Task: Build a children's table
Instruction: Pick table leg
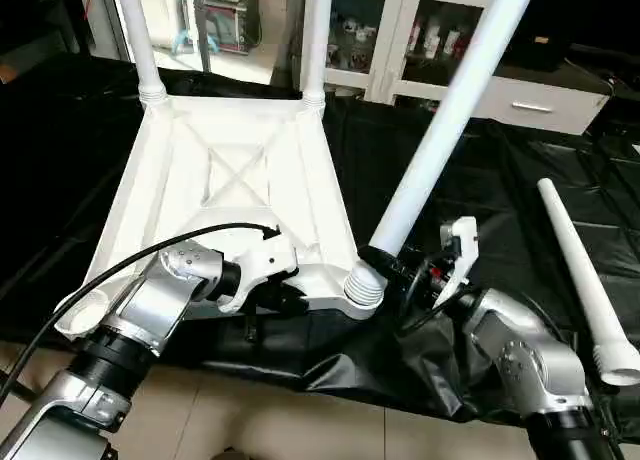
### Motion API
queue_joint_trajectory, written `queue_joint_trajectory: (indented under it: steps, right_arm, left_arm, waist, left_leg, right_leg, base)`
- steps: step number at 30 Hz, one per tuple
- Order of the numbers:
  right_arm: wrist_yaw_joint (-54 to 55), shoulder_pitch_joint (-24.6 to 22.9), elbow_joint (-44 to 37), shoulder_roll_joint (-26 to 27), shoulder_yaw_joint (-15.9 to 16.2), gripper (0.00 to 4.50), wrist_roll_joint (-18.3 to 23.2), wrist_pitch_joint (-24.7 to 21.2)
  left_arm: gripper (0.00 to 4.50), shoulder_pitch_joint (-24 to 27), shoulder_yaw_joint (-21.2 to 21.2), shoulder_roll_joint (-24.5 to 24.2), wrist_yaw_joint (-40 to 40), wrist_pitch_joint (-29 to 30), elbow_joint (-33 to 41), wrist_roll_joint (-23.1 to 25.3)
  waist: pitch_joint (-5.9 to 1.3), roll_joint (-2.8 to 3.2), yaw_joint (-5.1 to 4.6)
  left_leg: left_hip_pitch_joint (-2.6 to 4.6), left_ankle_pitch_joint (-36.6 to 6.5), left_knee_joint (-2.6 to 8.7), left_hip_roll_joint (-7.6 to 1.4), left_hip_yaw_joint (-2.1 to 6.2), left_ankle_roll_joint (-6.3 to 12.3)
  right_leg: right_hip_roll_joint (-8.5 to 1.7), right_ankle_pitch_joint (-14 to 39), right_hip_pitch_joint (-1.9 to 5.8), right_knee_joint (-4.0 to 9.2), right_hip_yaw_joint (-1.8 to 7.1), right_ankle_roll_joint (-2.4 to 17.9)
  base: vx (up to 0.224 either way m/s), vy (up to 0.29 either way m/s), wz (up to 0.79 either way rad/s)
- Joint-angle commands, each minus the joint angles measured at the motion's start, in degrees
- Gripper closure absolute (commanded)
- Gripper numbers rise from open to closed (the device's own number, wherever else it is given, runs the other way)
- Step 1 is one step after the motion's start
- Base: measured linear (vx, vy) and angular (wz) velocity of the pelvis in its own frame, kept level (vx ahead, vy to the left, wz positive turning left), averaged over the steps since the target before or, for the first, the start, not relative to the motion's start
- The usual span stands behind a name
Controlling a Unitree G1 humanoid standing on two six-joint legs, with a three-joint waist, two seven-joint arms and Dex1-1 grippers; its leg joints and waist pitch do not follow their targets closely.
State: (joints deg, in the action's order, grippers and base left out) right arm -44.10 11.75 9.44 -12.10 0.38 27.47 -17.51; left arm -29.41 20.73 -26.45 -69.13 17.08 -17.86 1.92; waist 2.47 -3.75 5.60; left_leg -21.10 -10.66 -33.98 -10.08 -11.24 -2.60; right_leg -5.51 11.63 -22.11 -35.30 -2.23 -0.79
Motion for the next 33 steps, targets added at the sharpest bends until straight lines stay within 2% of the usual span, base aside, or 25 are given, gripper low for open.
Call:
queue_joint_trajectory:
  steps: [1,4,11,16,17,19,21,25,26,27,29,33]
  right_arm:
    - [0.39,-2.44,1.24,-0.82,0.08,2.64,-2.12,0.38]
    - [0.21,-3.94,0.52,-1.14,1.4,2.64,-4.62,3.94]
    - [-0.83,-5.22,-0.31,-2.09,3.17,2.64,-6.91,8.16]
    - [-1.46,-5.32,0.34,-2.92,4.43,2.64,-8.29,9.05]
    - [-1.84,-5.44,0.41,-3.13,4.89,2.64,-8.86,9.72]
    - [-2.17,-5.65,0.54,-3.18,5.21,2.64,-9.11,10.3]
    - [-2.43,-5.75,0.66,-3.37,5.59,2.64,-9.29,10.5]
    - [-2.86,-5.32,1.47,-4.44,7.44,2.64,-11.02,9.99]
    - [-2.19,-4.76,2.01,-5.24,8.67,2.64,-12.22,7.98]
    - [-1.96,-4.45,2.4,-5.54,9.22,2.64,-12.98,7.86]
    - [-1.83,-4.23,2.69,-5.71,9.56,2.64,-13.5,7.92]
    - [-1.68,-3.05,3.73,-5.79,10.02,2.64,-12.44,2.33]
  left_arm:
    - [4.49,-0.58,-0.29,1.1,-0.16,-0.66,-0.98,-2.08]
    - [4.49,-0.75,-0.38,1.26,-0.02,-0.79,-1.33,-1.96]
    - [4.49,-1.15,-0.84,1.56,0.63,-1.04,-2.19,-1.65]
    - [4.49,-1.32,-1.08,1.37,0.7,-1.25,-2.6,-1.59]
    - [4.49,-1.45,-1.22,1.34,0.85,-1.29,-2.8,-1.55]
    - [4.49,-1.6,-1.38,1.33,1.08,-1.32,-3.03,-1.49]
    - [4.49,-1.65,-1.51,1.3,1.2,-1.29,-3.12,-1.5]
    - [4.49,-1.67,-1.66,1.14,1.11,-1.21,-3.21,-1.56]
    - [4.49,-1.51,-1.63,1.06,1.01,-1.06,-2.92,-1.62]
    - [4.49,-1.44,-1.61,1.04,0.96,-0.99,-2.77,-1.64]
    - [4.49,-1.41,-1.6,1.03,0.93,-0.95,-2.7,-1.66]
    - [4.49,-1.16,-1.49,0.92,0.61,-0.74,-2.21,-1.84]
  waist:
    - [-2.81,0.19,-0.27]
    - [-2.76,0.24,-0.24]
    - [-2.52,0.09,-0.24]
    - [-2.52,0.0,-0.25]
    - [-2.51,-0.31,-0.27]
    - [-2.45,-0.16,-0.22]
    - [-2.4,-0.32,-0.21]
    - [-2.36,-0.21,-0.27]
    - [-2.35,-0.15,-0.37]
    - [-2.3,-0.18,-0.4]
    - [-2.33,-0.07,-0.44]
    - [-2.31,0.07,-0.7]
  left_leg:
    - [1.26,-15.38,5.13,-3.29,1.32,-1.71]
    - [1.26,-15.46,5.24,-3.31,1.34,-1.62]
    - [1.27,-18.08,5.46,-3.39,1.49,-1.87]
    - [1.13,-17.62,5.5,-3.37,1.52,-1.49]
    - [1.05,-17.54,5.48,-3.37,1.49,-1.35]
    - [1.07,-17.92,5.5,-3.37,1.53,-1.26]
    - [1.07,-18.19,5.53,-3.39,1.56,-1.21]
    - [1.13,-19.38,5.64,-3.43,1.67,-1.58]
    - [1.14,-19.44,5.71,-3.43,1.73,-1.82]
    - [1.1,-19.49,5.73,-3.39,1.7,-1.82]
    - [1.23,-20.0,5.71,-3.43,1.7,-2.04]
    - [1.29,-21.68,5.92,-3.47,1.9,-2.48]
  right_leg:
    - [-3.16,12.11,0.86,4.34,2.13,10.25]
    - [-3.16,12.42,0.87,4.43,2.11,10.14]
    - [-3.27,17.08,0.62,4.97,2.23,8.81]
    - [-3.22,16.67,0.7,4.94,2.23,8.65]
    - [-3.26,16.97,0.75,4.98,2.22,8.55]
    - [-3.34,17.99,0.66,5.08,2.26,8.36]
    - [-3.34,18.82,0.62,5.17,2.27,8.13]
    - [-3.38,20.12,0.5,5.31,2.27,7.88]
    - [-3.29,20.23,0.53,5.29,2.22,7.8]
    - [-3.25,20.23,0.53,5.32,2.24,7.75]
    - [-3.35,20.61,0.36,5.4,2.3,7.69]
    - [-3.29,21.0,0.34,5.46,2.26,7.74]
  base:
    - [0.0,0.0,0.0]
    - [0.0,0.0,0.0]
    - [0.0,0.0,0.0]
    - [0.0,0.0,0.0]
    - [0.0,0.0,0.0]
    - [0.0,0.0,0.0]
    - [0.0,0.0,0.0]
    - [0.0,0.0,0.0]
    - [0.0,0.0,0.0]
    - [0.0,0.0,0.0]
    - [0.0,0.0,0.0]
    - [0.0,0.0,0.0]
